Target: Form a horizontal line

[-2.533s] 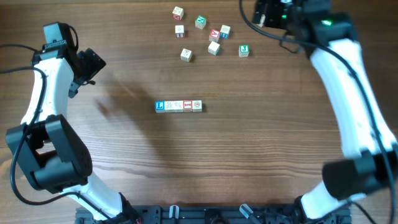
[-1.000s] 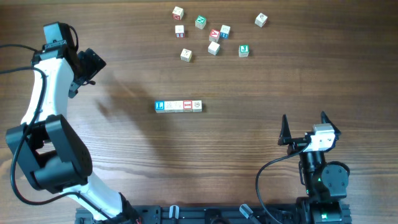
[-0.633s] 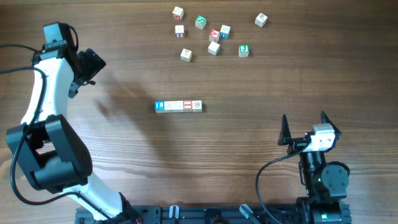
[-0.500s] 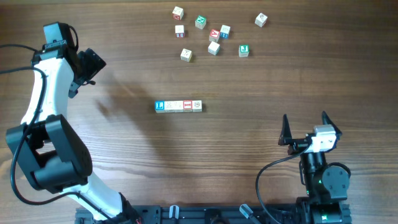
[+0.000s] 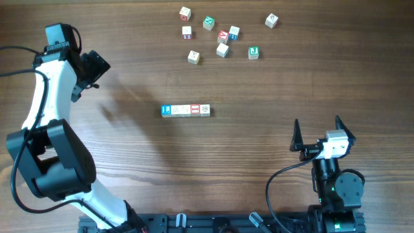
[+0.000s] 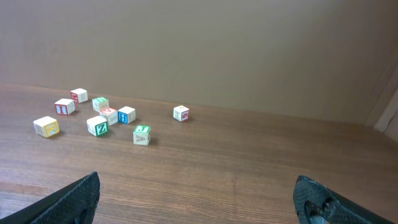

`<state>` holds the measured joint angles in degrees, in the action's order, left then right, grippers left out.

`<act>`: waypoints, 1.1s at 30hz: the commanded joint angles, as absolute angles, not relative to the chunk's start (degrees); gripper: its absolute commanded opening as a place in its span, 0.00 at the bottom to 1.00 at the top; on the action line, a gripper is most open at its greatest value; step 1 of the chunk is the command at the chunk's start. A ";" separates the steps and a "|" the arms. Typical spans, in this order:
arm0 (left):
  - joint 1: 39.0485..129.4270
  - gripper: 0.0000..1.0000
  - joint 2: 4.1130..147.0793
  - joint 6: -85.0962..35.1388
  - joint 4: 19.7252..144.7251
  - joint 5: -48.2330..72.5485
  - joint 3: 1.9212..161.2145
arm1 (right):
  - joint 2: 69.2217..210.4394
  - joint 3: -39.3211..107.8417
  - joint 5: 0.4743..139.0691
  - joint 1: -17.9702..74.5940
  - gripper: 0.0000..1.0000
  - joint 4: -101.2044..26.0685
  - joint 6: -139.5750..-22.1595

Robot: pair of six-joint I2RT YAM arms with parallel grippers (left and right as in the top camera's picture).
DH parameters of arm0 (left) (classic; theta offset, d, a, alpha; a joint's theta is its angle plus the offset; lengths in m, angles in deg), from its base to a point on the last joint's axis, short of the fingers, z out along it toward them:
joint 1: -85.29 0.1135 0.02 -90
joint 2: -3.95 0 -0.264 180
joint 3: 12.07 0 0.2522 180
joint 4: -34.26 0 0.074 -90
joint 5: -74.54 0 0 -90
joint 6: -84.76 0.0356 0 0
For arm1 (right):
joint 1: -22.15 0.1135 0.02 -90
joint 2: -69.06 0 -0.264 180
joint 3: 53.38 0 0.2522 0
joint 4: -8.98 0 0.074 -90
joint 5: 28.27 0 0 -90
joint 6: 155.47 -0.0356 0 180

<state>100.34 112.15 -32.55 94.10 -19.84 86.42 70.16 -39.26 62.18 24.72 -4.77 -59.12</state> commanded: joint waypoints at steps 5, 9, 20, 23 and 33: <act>100.31 1.00 111.52 -32.68 93.95 -19.78 86.88 | 69.27 -39.32 63.14 24.43 1.00 -4.60 -58.31; 100.29 1.00 111.52 -32.68 93.95 -19.78 86.88 | 69.27 -39.32 63.14 24.43 1.00 -4.62 -58.31; 100.31 1.00 83.96 -32.68 93.95 -19.78 86.88 | 69.27 -39.32 63.14 24.43 1.00 -4.60 -58.31; 100.29 1.00 72.00 -32.68 94.00 -19.78 86.88 | 69.27 -39.32 63.14 24.43 1.00 -4.60 -58.33; 100.27 1.00 46.47 -32.68 95.07 -19.78 51.54 | 69.27 -39.32 63.14 24.43 1.00 -4.60 -58.31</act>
